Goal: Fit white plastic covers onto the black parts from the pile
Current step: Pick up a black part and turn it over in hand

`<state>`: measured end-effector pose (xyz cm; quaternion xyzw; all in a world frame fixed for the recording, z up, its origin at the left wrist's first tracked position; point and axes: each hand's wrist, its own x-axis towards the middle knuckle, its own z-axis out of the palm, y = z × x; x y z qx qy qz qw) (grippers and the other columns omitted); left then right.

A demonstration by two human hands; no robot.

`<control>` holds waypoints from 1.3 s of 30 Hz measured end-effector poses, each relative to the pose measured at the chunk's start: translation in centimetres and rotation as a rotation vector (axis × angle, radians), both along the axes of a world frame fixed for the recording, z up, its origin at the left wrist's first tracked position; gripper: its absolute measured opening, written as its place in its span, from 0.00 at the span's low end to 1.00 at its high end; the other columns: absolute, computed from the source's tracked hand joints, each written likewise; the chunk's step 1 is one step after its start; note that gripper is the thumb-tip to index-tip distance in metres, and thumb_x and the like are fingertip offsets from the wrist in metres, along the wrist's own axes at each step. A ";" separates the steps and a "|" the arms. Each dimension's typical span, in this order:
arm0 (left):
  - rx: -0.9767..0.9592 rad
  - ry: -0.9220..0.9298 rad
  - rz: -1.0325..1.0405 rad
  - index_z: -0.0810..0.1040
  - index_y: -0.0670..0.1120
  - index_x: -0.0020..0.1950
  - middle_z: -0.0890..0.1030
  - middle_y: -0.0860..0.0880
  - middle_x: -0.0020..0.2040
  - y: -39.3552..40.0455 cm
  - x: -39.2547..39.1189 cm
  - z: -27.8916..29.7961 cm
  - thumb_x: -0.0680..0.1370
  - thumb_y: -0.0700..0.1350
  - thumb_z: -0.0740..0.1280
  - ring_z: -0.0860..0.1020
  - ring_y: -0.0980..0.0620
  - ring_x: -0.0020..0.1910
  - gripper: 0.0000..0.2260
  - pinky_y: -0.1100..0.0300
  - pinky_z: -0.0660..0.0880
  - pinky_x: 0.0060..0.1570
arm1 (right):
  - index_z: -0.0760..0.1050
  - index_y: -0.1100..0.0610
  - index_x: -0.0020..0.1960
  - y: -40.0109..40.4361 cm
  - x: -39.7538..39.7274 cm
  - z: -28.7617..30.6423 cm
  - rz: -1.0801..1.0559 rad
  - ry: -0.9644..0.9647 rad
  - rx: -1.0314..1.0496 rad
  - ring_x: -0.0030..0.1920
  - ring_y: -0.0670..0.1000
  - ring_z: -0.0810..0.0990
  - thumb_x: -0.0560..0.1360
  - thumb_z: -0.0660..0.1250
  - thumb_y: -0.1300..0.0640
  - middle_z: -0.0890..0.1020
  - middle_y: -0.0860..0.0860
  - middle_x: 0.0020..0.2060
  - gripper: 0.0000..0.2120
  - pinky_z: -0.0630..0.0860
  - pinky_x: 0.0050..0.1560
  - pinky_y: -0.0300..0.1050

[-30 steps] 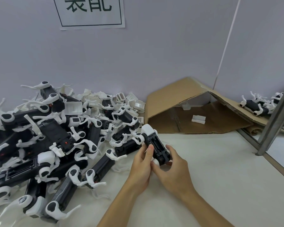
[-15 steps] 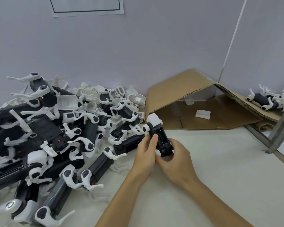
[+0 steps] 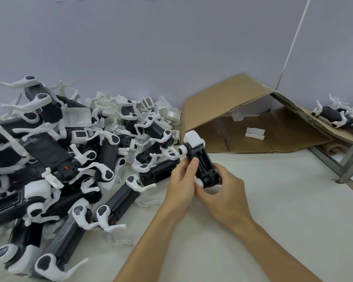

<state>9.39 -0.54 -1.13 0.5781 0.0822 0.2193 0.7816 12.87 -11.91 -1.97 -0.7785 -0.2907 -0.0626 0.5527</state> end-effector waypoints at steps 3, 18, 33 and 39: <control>0.004 0.003 -0.011 0.82 0.48 0.58 0.85 0.48 0.56 0.0 0.1 0.0 0.79 0.52 0.63 0.82 0.52 0.59 0.14 0.60 0.76 0.58 | 0.79 0.46 0.58 0.0 0.2 0.0 -0.023 -0.007 -0.024 0.47 0.40 0.83 0.68 0.78 0.47 0.84 0.38 0.43 0.20 0.78 0.49 0.35; 0.229 -0.052 0.066 0.79 0.50 0.54 0.85 0.49 0.46 0.3 -0.7 0.6 0.77 0.40 0.69 0.84 0.51 0.46 0.08 0.63 0.79 0.43 | 0.64 0.53 0.76 -0.1 0.5 -0.2 0.087 0.065 0.030 0.72 0.42 0.69 0.74 0.72 0.53 0.73 0.44 0.70 0.33 0.68 0.72 0.47; 1.026 0.025 0.070 0.77 0.46 0.61 0.81 0.51 0.52 -0.3 -0.8 -1.0 0.75 0.45 0.62 0.74 0.53 0.49 0.15 0.56 0.72 0.46 | 0.77 0.43 0.58 -0.4 0.7 0.9 -0.112 0.097 0.415 0.51 0.45 0.84 0.67 0.81 0.58 0.85 0.42 0.48 0.24 0.81 0.51 0.37; 0.911 -0.005 0.046 0.74 0.45 0.63 0.81 0.49 0.57 -0.5 -0.8 -1.0 0.79 0.37 0.64 0.78 0.52 0.55 0.13 0.54 0.76 0.53 | 0.72 0.42 0.64 -1.1 1.3 1.6 0.017 0.168 0.385 0.54 0.48 0.84 0.61 0.84 0.51 0.84 0.44 0.52 0.36 0.81 0.55 0.41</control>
